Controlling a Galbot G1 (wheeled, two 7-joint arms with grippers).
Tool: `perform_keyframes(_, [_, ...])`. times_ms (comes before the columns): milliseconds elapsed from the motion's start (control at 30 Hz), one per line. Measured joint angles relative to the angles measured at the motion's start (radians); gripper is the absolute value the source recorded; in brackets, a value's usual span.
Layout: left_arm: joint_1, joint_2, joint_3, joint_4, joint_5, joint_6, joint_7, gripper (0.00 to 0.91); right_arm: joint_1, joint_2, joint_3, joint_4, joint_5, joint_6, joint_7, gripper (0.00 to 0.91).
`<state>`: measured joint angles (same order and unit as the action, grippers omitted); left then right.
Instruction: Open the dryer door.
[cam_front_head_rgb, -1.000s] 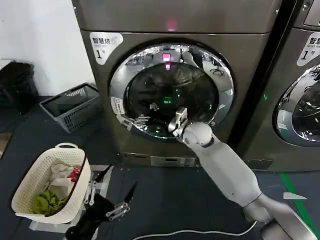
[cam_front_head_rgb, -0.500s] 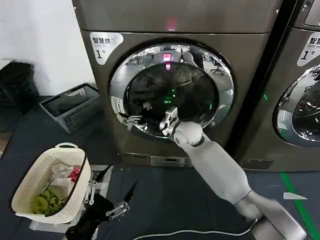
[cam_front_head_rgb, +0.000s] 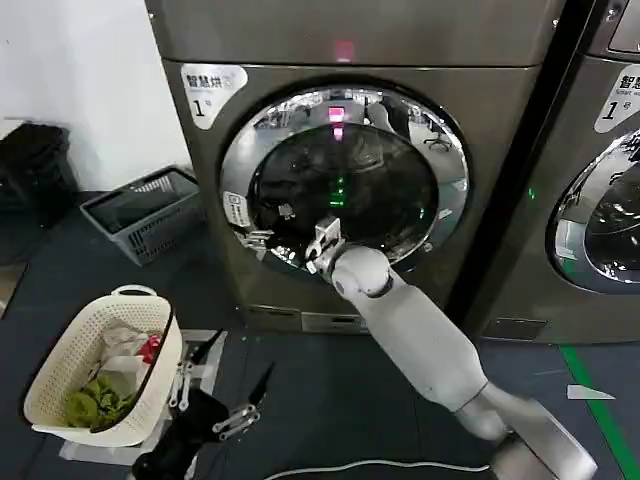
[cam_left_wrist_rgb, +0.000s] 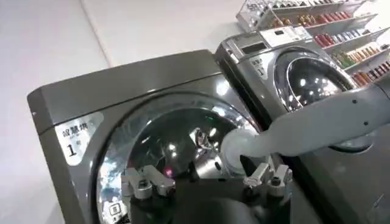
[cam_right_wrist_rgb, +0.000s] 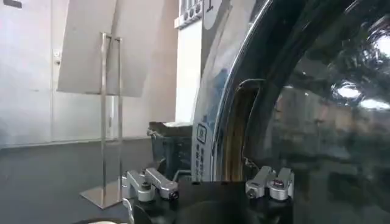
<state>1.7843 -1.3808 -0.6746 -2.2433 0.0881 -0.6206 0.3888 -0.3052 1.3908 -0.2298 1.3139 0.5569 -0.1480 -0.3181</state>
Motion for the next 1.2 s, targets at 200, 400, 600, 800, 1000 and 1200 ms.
perform_keyframes(200, [0.0,0.001,0.0,0.001,0.0,0.0,0.0,0.907,0.019,0.017,-0.018,-0.029,0.003,0.007,-0.056,0.907])
perform_keyframes(400, [0.004,0.0,-0.002,0.001,-0.001,-0.001,0.0,0.907,0.043,0.036,-0.025,-0.06,0.006,0.013,-0.084,0.907])
perform_keyframes(600, [0.002,0.0,-0.006,0.001,-0.003,-0.002,-0.001,0.907,0.051,0.031,-0.035,-0.063,0.025,0.017,-0.14,0.907])
perform_keyframes(800, [0.0,0.0,-0.007,0.003,-0.005,-0.002,-0.001,0.907,0.046,0.016,-0.036,-0.058,0.028,0.029,-0.207,0.907])
perform_keyframes(1000, [0.0,0.0,-0.008,0.005,-0.006,-0.002,-0.001,0.907,0.034,-0.017,-0.042,-0.023,0.051,0.035,-0.289,0.907])
perform_keyframes(1200, [-0.01,-0.002,-0.024,0.015,-0.005,-0.002,-0.003,0.907,0.032,-0.057,-0.044,0.018,0.092,0.031,-0.349,0.907])
